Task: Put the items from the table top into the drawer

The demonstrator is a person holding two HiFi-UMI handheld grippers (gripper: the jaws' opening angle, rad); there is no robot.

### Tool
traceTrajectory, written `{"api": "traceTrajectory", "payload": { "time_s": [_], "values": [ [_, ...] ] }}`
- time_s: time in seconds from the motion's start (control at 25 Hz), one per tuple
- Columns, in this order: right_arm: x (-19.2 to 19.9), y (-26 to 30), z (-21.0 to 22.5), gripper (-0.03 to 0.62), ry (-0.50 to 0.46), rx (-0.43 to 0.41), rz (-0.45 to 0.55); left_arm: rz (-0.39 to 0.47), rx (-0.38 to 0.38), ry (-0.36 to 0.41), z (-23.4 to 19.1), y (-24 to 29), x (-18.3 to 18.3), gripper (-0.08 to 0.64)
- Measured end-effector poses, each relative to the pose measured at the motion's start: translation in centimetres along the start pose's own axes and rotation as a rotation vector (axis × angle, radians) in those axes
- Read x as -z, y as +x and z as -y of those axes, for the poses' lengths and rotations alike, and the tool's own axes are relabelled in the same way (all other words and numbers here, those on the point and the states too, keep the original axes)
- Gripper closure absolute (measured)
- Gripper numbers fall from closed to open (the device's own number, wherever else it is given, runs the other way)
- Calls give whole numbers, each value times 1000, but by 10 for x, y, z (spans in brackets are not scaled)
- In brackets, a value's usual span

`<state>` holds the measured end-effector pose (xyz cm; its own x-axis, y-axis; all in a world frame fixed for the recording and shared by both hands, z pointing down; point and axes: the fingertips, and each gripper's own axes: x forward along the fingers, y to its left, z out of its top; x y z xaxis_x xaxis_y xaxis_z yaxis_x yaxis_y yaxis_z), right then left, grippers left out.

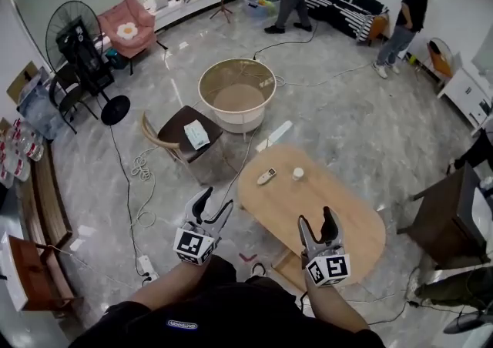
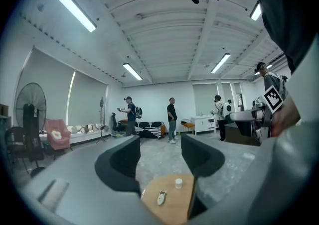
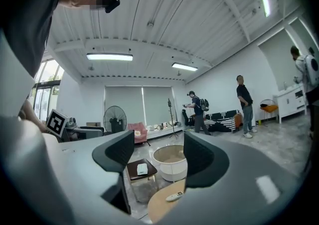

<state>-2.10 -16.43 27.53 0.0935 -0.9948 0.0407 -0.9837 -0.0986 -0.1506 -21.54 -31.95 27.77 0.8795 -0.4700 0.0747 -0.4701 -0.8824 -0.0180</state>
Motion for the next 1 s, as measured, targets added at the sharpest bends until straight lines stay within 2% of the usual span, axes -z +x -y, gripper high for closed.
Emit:
{"api": "traceTrajectory", "payload": {
  "time_s": [0.16,0.36,0.52,0.68,0.8,1.0],
  "values": [
    [13,12,23,276,-2,99,-11,-40,92,-6,-11,54,24,307],
    [17,27,36,278,-1,284,-44,-124,272,-33,-22,120,54,307],
    [37,40,37,278,26,420,-76,-190,413,-15,-30,157,85,307],
    [42,34,42,278,30,545,-70,-257,526,38,-23,188,121,307],
    [45,17,40,279,34,610,-71,-325,561,52,-18,207,149,307],
    [55,-23,47,281,72,682,-40,-404,558,77,2,229,185,307]
  ]
}}
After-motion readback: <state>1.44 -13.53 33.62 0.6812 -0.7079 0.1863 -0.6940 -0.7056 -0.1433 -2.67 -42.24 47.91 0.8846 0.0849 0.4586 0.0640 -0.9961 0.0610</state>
